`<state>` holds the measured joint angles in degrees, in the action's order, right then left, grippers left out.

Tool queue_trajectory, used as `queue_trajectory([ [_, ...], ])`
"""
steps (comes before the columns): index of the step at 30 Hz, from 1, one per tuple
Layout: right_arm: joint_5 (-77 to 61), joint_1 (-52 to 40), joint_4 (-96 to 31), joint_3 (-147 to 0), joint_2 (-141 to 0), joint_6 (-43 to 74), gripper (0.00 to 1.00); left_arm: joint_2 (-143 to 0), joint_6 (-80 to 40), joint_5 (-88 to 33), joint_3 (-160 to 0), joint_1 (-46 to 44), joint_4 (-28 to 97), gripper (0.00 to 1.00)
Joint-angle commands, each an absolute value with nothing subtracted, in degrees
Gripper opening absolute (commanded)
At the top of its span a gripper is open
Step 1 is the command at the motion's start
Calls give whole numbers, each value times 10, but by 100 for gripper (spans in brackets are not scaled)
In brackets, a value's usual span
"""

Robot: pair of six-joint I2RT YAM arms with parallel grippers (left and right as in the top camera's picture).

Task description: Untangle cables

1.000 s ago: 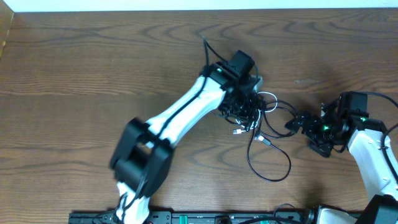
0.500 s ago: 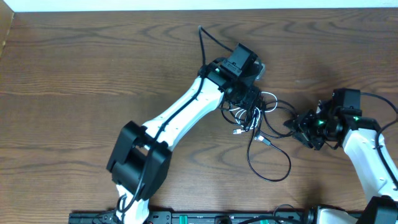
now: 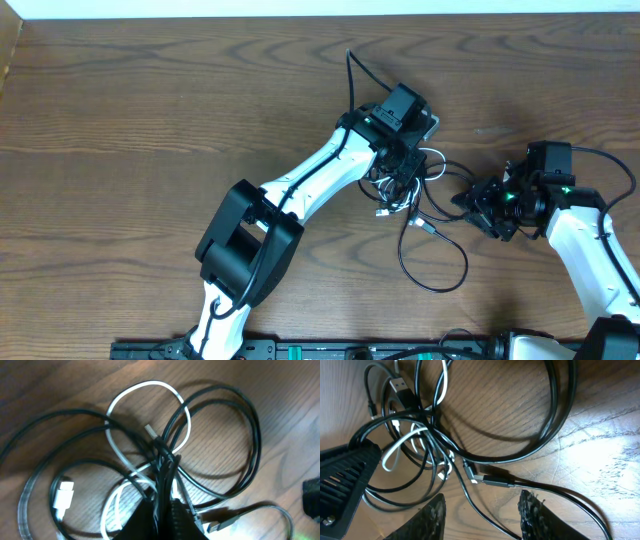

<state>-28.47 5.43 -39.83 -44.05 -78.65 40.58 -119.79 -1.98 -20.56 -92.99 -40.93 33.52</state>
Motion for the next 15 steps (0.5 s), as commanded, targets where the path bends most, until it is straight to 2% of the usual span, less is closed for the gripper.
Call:
queue_trajectory([
  [1,-280,51,-400,-441,-787,411,41,-1202,4,-204,-929,-408,351,7],
  [5,-281,51,-403,-441,-787,423,27,-1202,6,-233,-929,-408,372,8],
  [10,-297,51,-401,-441,-787,496,28,-1202,50,-312,-929,-408,401,7],
  [15,-313,51,-399,-441,-787,550,38,-1202,91,-369,-929,-408,403,7],
])
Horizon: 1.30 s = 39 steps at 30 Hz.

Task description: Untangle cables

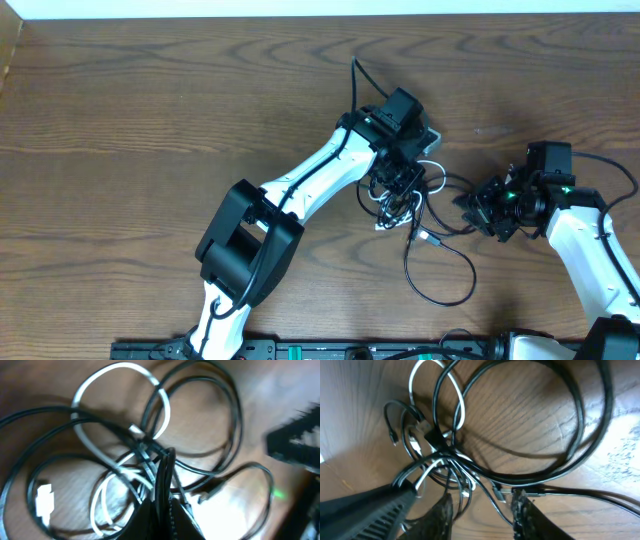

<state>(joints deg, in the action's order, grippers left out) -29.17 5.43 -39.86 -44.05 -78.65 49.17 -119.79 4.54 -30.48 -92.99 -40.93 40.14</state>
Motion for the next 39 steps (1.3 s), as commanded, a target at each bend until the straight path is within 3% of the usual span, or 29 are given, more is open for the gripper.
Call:
queue_trajectory([
  [1,-324,51,-399,-441,-787,561,40,-1202,100,-376,-929,-408,402,7],
  [5,-347,51,-398,-441,-787,587,41,-1202,105,-384,-929,-408,398,8],
  [11,-347,51,-396,-441,-787,613,28,-1202,105,-409,-929,-408,390,7],
  [17,-347,51,-386,-441,-787,617,23,-1202,105,-440,-929,-408,372,7],
  [28,-338,51,-374,-441,-787,617,24,-1202,105,-440,-929,-408,372,7],
  [36,-337,51,-375,-441,-787,556,16,-1202,110,-440,-929,-408,371,7],
  [39,-330,53,-373,-441,-787,555,18,-1202,127,-440,-929,-408,372,7],
])
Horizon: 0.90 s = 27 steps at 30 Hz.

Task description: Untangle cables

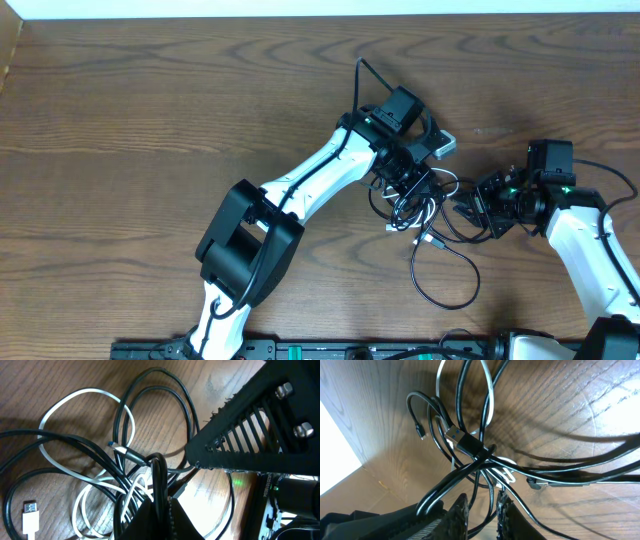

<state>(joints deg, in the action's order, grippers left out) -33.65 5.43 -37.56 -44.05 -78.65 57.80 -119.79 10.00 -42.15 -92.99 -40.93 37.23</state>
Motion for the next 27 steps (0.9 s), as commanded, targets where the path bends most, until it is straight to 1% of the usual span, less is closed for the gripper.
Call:
queue_trajectory([
  [1,-329,53,-371,-441,-787,555,19,-1202,135,-440,-929,-408,372,8],
  [3,-329,55,-362,-441,-787,555,24,-1202,166,-440,-929,-408,372,7],
  [5,-329,56,-360,-441,-787,555,26,-1202,187,-440,-929,-408,372,7],
  [7,-329,57,-359,-441,-787,555,32,-1202,200,-440,-929,-408,371,8],
  [8,-329,57,-359,-441,-787,555,36,-1202,207,-442,-929,-408,371,7],
  [9,-329,57,-359,-441,-787,555,37,-1202,209,-442,-929,-408,371,7],
  [14,-329,57,-360,-441,-787,557,35,-1202,210,-446,-929,-401,369,7],
  [21,-338,55,-361,-434,-787,559,24,-1202,209,-499,-929,-385,370,8],
  [27,-355,55,-339,-419,-787,589,24,-1202,207,-504,-929,-387,372,7],
])
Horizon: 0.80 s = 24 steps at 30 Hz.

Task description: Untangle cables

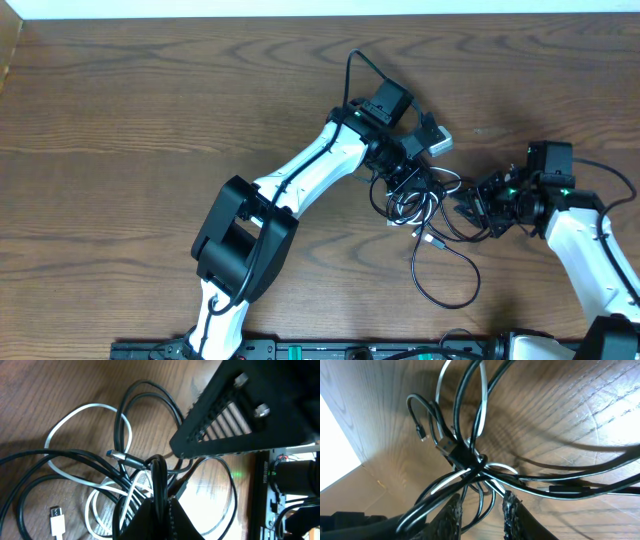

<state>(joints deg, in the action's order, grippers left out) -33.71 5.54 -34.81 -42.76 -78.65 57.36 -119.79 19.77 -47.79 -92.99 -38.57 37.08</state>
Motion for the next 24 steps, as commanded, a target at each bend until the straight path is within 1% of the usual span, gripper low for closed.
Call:
queue_trajectory([
  [1,-360,55,-334,-419,-787,589,24,-1202,207,-504,-929,-389,372,7],
  [10,-381,54,-296,-419,-787,604,24,-1202,203,-504,-929,-390,372,7],
  [14,-381,33,-297,-419,-787,604,22,-1202,194,-505,-929,-390,371,7],
  [17,-381,13,-297,-419,-787,604,15,-1202,192,-505,-929,-390,372,7],
  [19,-380,4,-297,-419,-787,604,13,-1202,192,-505,-929,-390,372,7],
  [22,-379,-6,-297,-419,-787,602,8,-1202,192,-505,-929,-390,372,7],
  [24,-376,-9,-298,-419,-787,601,6,-1202,192,-505,-929,-390,372,8],
])
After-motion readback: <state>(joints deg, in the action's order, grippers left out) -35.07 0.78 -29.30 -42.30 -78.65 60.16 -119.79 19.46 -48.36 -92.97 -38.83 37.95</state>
